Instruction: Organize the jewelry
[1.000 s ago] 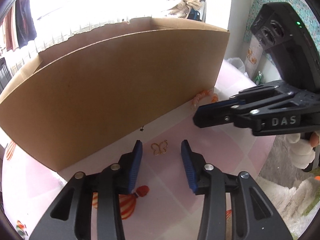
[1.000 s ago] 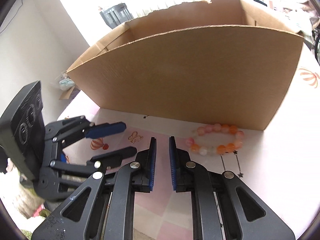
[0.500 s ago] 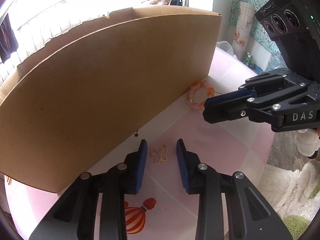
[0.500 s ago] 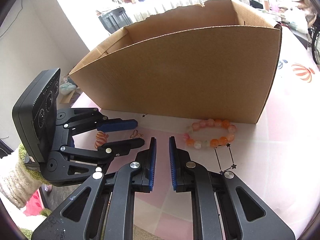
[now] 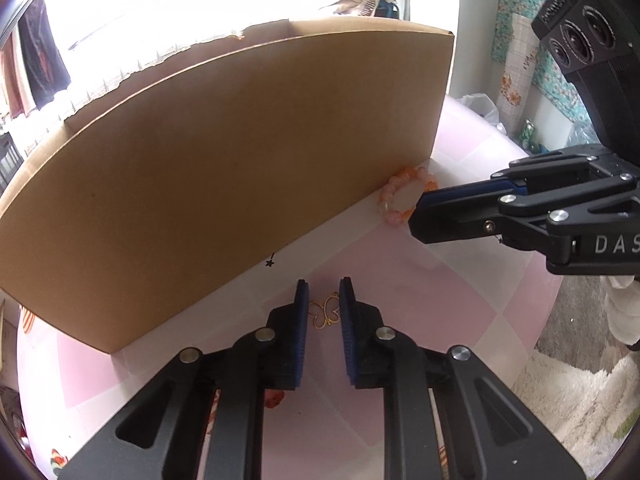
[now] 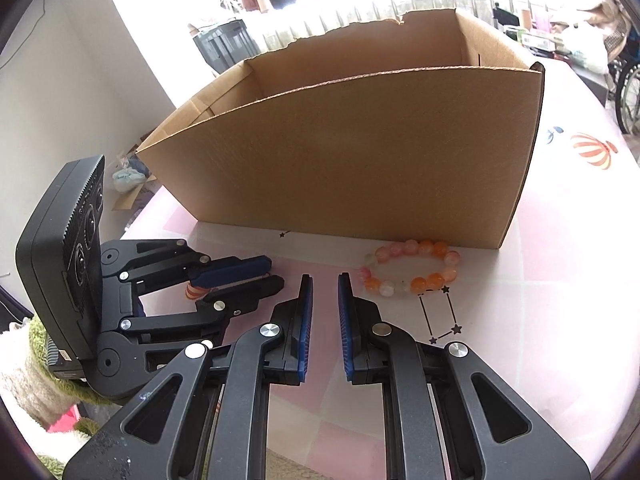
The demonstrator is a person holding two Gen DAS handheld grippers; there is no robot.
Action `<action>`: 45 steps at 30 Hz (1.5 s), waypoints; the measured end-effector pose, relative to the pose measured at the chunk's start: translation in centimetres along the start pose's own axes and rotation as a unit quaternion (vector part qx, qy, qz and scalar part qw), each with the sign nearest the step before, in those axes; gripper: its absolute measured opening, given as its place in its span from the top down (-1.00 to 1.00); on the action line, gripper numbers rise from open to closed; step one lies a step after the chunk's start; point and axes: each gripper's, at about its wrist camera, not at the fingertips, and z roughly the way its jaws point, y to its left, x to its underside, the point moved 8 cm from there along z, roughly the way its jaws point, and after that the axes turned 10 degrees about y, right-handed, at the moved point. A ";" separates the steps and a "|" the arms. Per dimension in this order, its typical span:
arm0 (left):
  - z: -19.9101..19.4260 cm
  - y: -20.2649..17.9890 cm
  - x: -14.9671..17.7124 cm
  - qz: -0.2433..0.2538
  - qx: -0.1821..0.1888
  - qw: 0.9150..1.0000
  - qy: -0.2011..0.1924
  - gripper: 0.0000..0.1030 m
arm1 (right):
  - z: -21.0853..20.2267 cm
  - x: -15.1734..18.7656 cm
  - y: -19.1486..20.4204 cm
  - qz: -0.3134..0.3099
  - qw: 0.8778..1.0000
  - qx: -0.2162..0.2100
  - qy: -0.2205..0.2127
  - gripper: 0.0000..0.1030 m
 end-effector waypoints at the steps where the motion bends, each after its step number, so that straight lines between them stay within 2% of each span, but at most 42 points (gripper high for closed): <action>1: 0.0 0.1 0.0 -0.006 0.002 1.000 -0.001 0.72 | 0.0 0.0 -0.1 0.001 1.000 0.000 -0.001 0.75; 9: -0.3 0.5 -0.1 -0.036 0.008 0.999 -0.009 0.72 | -0.9 0.7 -0.6 0.006 1.000 0.003 -0.009 0.75; 15: -1.4 1.4 0.0 -0.066 0.011 0.998 -0.022 0.72 | -1.5 0.5 -0.9 -0.003 0.999 0.026 -0.022 0.75; 16: -1.7 1.5 -0.1 -0.070 0.010 0.997 -0.025 0.72 | -1.6 0.4 -0.9 -0.006 0.999 0.032 -0.026 0.72; 19: -2.6 2.1 -0.4 -0.083 0.006 0.996 -0.035 0.72 | -1.6 0.0 -1.1 -0.018 0.998 0.052 -0.034 0.42; 22: -2.9 2.6 -0.5 -0.097 0.004 0.994 -0.044 0.72 | -1.2 -0.5 -1.2 -0.035 0.996 0.070 -0.035 0.25; 28: -3.1 2.9 -0.4 -0.108 0.001 0.993 -0.042 0.72 | 1.0 -0.6 -1.4 -0.070 0.992 0.104 -0.012 0.23; 36: -2.3 3.3 -0.6 -0.119 0.002 0.992 -0.033 0.72 | 2.5 -1.0 -1.0 -0.105 0.985 0.137 0.012 0.44; 40: -1.9 3.6 -0.8 -0.121 0.002 0.992 -0.030 0.72 | 2.4 -1.4 -1.8 -0.084 0.987 0.139 0.020 0.85; 45: -1.8 3.9 -0.8 -0.127 0.000 0.991 -0.031 0.72 | 1.2 -1.5 -2.7 -0.053 0.990 0.128 0.007 0.86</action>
